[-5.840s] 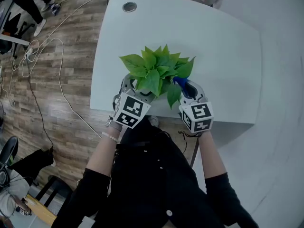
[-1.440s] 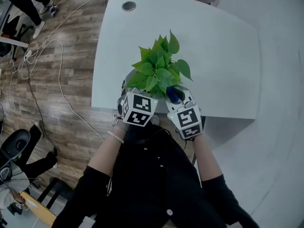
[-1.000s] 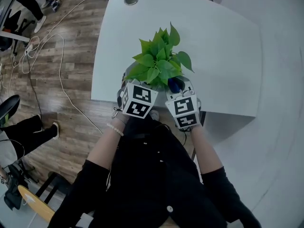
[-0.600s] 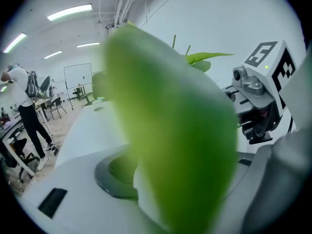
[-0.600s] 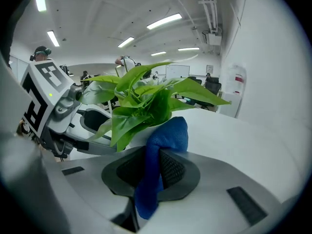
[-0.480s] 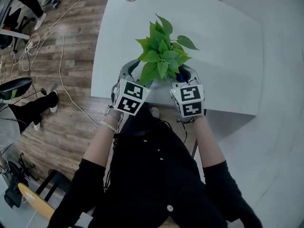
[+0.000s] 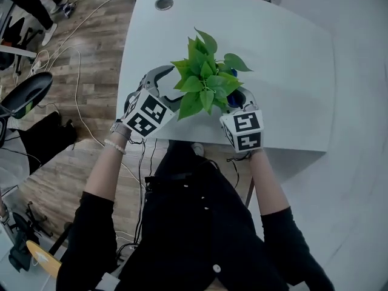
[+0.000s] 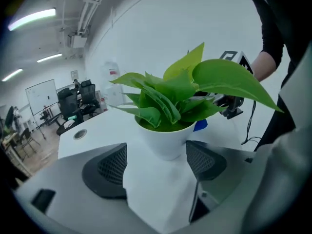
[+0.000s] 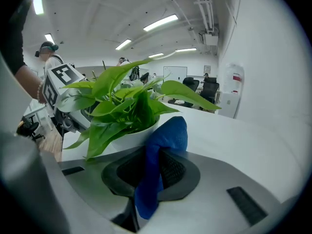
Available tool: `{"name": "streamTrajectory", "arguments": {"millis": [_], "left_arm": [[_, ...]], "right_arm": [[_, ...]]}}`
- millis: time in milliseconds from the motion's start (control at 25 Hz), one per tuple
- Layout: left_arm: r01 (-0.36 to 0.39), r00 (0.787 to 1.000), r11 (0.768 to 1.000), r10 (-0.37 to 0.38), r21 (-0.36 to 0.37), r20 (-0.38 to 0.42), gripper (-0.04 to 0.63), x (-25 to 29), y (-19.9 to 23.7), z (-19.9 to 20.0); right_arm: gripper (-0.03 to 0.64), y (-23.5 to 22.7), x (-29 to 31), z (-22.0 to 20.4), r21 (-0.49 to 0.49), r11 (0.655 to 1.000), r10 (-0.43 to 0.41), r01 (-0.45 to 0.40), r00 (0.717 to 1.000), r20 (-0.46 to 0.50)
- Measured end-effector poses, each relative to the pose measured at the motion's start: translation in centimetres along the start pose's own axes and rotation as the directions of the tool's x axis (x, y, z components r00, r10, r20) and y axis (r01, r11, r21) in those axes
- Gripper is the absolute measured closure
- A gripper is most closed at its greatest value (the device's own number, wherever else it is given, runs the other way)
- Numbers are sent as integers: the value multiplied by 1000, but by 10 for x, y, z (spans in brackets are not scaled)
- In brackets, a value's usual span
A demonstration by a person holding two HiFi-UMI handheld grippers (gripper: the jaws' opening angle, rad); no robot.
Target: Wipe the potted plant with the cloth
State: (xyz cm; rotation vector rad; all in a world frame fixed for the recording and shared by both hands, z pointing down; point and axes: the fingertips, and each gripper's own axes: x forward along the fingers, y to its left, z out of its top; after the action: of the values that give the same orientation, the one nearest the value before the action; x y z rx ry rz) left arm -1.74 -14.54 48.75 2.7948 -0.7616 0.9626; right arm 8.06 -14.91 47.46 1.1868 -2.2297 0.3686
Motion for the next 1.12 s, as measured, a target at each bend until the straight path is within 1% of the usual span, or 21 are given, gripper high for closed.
{"name": "streamTrajectory", "arguments": {"millis": [80,120,280,360,480,600,680,800,920,1040,1120], "left_arm": [[50,999,997,-50,57,2,219,4,-2,5],[75,997,994,-76,74,4,218,8,-4,7],[149,988,984,-151,96,19,218,19,-15,17],[163,986,982,-166,99,30,215,19,-17,24],[159,986,982,-164,106,38,215,19,-16,27],[136,989,983,-141,121,39,215,22,-18,23],[115,992,987,-120,115,38,215,23,-20,20],[75,996,995,-78,67,42,216,20,-18,24],[13,999,1000,-13,14,45,216,20,-13,33],[-66,997,997,68,-47,40,216,23,-11,36],[-121,992,989,124,-91,34,216,21,-14,34]], "right_arm": [[532,-1,0,1,-1,1000,9,-9,1000,7],[532,-3,1,0,-2,1000,16,-16,1000,11],[532,-8,3,-1,-29,997,67,-66,997,27],[534,-8,1,4,-53,994,96,-95,995,25],[534,-7,1,5,-76,989,128,-126,991,23],[532,-7,3,-1,-93,985,145,-142,989,24],[533,-6,3,-3,-101,984,153,-150,988,26],[532,-8,3,4,-116,982,154,-151,988,24],[532,-23,4,12,-121,984,134,-130,991,24],[532,-37,6,16,-108,989,109,-105,993,37],[532,-39,5,15,-108,990,98,-93,994,43]]}}
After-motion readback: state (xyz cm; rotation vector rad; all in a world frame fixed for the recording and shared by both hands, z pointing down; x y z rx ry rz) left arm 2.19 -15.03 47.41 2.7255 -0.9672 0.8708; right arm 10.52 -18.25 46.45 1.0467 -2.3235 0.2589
